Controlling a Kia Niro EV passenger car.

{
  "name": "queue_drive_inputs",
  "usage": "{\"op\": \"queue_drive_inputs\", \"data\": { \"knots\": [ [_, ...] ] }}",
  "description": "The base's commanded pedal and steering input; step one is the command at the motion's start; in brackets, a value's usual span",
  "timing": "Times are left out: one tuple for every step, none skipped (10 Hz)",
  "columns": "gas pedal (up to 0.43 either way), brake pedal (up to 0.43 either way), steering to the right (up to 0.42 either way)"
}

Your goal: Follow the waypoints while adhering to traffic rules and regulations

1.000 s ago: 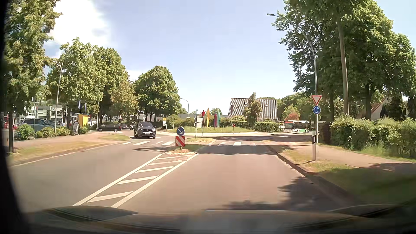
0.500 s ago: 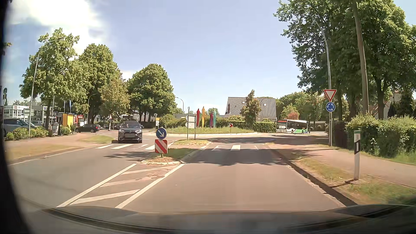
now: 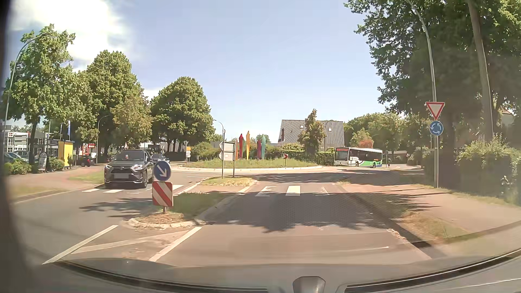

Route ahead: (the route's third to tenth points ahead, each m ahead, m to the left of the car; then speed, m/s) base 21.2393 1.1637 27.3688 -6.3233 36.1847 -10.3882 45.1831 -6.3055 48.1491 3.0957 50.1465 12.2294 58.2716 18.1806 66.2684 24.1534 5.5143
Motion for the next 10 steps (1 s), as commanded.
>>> {"op": "queue_drive_inputs", "data": {
  "knots": [
    [0.0,0.25,0.024],
    [0.0,0.256,0.024],
    [0.0,0.256,0.024],
    [0.0,0.256,0.024],
    [0.0,0.256,0.024],
    [0.0,0.256,0.024],
    [0.0,0.256,0.024],
    [0.0,0.256,0.024],
    [0.0,0.256,0.024],
    [0.0,0.25,0.024]
  ]
}}
